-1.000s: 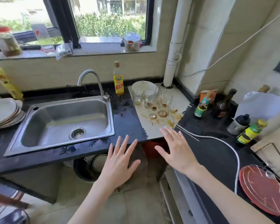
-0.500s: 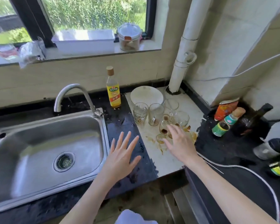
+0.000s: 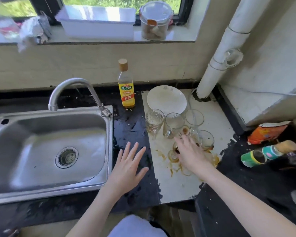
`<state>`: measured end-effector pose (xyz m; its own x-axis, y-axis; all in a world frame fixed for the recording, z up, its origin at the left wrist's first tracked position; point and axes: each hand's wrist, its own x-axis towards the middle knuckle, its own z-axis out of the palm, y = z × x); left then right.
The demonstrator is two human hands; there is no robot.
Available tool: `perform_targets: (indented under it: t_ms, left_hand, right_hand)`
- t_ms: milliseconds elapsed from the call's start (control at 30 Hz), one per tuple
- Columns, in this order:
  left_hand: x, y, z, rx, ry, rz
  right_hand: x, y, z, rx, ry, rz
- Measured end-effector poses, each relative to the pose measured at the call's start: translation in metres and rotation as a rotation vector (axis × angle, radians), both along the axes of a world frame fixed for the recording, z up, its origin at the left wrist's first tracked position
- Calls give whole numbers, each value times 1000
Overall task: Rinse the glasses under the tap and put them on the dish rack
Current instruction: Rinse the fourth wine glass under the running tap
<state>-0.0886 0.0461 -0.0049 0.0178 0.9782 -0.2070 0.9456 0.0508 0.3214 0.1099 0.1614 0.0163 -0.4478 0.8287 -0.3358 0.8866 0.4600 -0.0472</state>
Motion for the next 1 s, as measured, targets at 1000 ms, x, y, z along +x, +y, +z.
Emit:
perform_targets:
  t_ms: [1000]
  left_hand:
    - [-220,-76,-24,139,-864,506]
  right_hand:
    - [-295,-85,8,-449,561,132]
